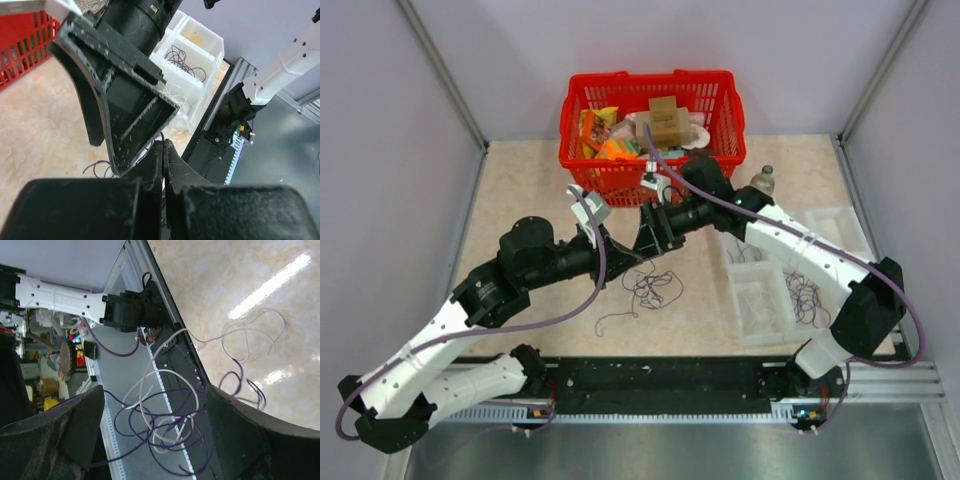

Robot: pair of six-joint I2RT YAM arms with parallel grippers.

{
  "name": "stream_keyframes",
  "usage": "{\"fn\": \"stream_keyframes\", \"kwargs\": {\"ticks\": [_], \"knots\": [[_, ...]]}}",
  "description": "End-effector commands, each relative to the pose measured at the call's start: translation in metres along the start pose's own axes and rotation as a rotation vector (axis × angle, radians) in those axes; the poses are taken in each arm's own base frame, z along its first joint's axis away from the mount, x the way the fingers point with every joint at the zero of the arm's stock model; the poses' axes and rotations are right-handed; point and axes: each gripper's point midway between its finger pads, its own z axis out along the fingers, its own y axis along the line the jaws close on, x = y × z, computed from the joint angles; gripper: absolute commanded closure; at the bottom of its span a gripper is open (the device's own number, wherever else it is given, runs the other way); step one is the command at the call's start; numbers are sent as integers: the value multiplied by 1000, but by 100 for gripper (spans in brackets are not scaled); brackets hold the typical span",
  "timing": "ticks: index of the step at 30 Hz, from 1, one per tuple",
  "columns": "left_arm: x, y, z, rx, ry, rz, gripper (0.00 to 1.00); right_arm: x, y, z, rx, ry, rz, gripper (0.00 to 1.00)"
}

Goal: Untangle the cables

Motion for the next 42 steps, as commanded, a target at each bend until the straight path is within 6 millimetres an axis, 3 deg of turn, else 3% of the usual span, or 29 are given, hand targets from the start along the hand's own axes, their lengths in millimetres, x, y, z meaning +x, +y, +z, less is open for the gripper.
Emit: {"fn": "stream_keyframes", "kwargs": {"ticks": [1,5,6,10,12,14,17,21,25,30,35,42], "knots": [[-17,-12,0,61,-65,42,100,21,16,26,-69,78,-76,22],[-14,-10,2,57,-56,36,100,38,6,42,-11,110,-73,40],[-14,-10,1,58,-58,34,100,39,5,45,-4,101,-80,48],[-12,-11,-2,58,-53,23,100,19,-5,47,92,-3,-71,89],[-15,-15,-10,64,-68,26,100,6,-17,46,175,-67,-61,100],[-21,-21,-22,76,-91,39,100,-5,-29,43,253,-126,-58,100],[-45,-33,-53,78,-181,71,100,-15,-66,35,438,-213,-56,100],[-97,-45,-112,14,-371,128,100,-16,-126,25,677,-312,-77,100],[-149,-61,-172,-39,-523,215,100,-1,-174,42,754,-280,-69,100],[-211,-74,-231,-136,-664,315,100,18,-201,74,724,-220,-30,100],[-262,-94,-288,-157,-862,337,100,21,-225,72,804,-253,-21,100],[-302,-104,-306,-170,-983,337,100,30,-252,63,913,-280,-35,100]]}}
